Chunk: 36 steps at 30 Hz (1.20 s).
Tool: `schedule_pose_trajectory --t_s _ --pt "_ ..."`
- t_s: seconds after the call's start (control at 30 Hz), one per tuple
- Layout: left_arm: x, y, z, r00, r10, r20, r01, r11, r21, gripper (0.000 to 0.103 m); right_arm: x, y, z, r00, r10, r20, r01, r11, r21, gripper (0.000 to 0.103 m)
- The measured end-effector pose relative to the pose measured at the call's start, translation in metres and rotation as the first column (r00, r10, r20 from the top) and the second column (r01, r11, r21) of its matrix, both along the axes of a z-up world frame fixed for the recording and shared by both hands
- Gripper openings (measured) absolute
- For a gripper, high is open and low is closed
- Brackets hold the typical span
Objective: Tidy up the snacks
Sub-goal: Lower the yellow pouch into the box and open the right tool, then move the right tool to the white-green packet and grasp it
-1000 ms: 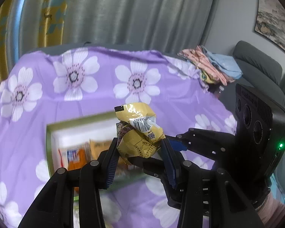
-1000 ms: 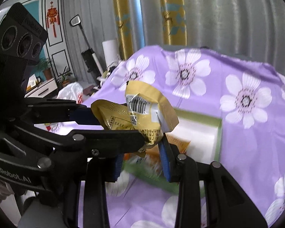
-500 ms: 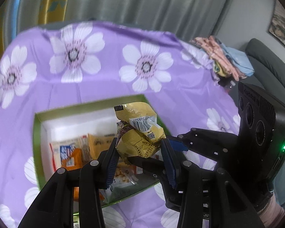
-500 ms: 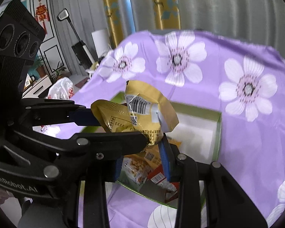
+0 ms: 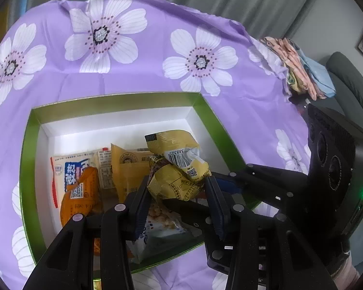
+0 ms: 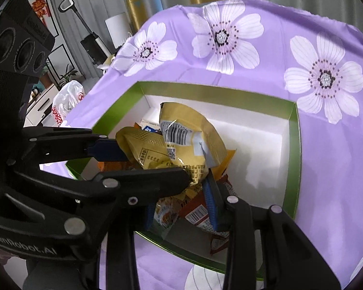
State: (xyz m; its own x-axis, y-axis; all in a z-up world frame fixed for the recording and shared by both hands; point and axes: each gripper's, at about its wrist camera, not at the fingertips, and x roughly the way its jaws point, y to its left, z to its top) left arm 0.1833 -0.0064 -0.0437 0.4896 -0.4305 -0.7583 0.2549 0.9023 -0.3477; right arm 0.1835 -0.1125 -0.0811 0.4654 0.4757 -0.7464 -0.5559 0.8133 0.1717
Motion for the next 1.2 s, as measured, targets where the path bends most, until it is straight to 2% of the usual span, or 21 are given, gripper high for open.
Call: schedule_pose_trajectory --t_s 0.27,0.37,0.47,0.5,0.6,0.63,0.7,0.87,1.0,1.2 --pt "0.002 0.0 -0.005 1.0 0.022 -0.01 -0.022 1.0 0.015 0.044 0.002 0.004 -0.002 1.0 -0.013 -0.008 0.013 1.0 -0.027 0.039" --pt "0.003 -0.001 -0.005 1.0 0.027 -0.01 -0.027 0.999 0.028 0.045 0.002 0.005 0.0 1.0 -0.011 -0.007 0.011 1.0 -0.029 0.043" --pt "0.002 -0.002 -0.004 0.999 0.038 -0.001 -0.038 0.998 0.051 0.054 -0.001 0.007 0.003 1.0 -0.01 0.01 0.01 0.999 -0.04 0.047" --pt "0.002 -0.001 -0.003 0.999 0.044 0.0 -0.044 0.997 0.056 0.061 -0.002 0.007 0.005 1.0 -0.009 0.014 0.01 0.999 -0.039 0.049" --pt "-0.001 0.002 -0.003 0.999 0.054 -0.003 -0.054 0.997 0.052 0.066 -0.007 0.007 0.01 0.999 -0.006 0.033 0.008 0.999 -0.041 0.058" --pt "-0.002 0.004 -0.002 0.998 0.057 -0.007 -0.057 0.997 0.049 0.077 -0.009 0.007 0.011 0.999 -0.007 0.039 0.009 0.999 -0.042 0.062" --pt "-0.005 0.007 0.0 0.998 0.06 -0.007 -0.059 0.998 0.035 0.084 -0.013 0.007 0.015 0.999 -0.006 0.049 0.008 0.999 -0.038 0.066" --pt "-0.015 0.019 0.017 0.996 0.081 0.02 -0.082 0.997 0.006 0.084 -0.029 0.003 0.027 0.997 -0.013 0.075 0.014 1.0 -0.025 0.072" --pt "-0.031 0.038 0.035 0.991 0.115 0.063 -0.114 0.993 -0.019 0.094 -0.047 -0.006 0.044 0.994 -0.029 0.103 0.028 0.999 0.018 0.073" --pt "-0.067 0.092 0.052 0.968 0.226 0.109 -0.221 0.974 -0.058 0.094 -0.073 -0.029 0.084 0.973 -0.108 0.206 0.094 0.993 0.075 0.078"
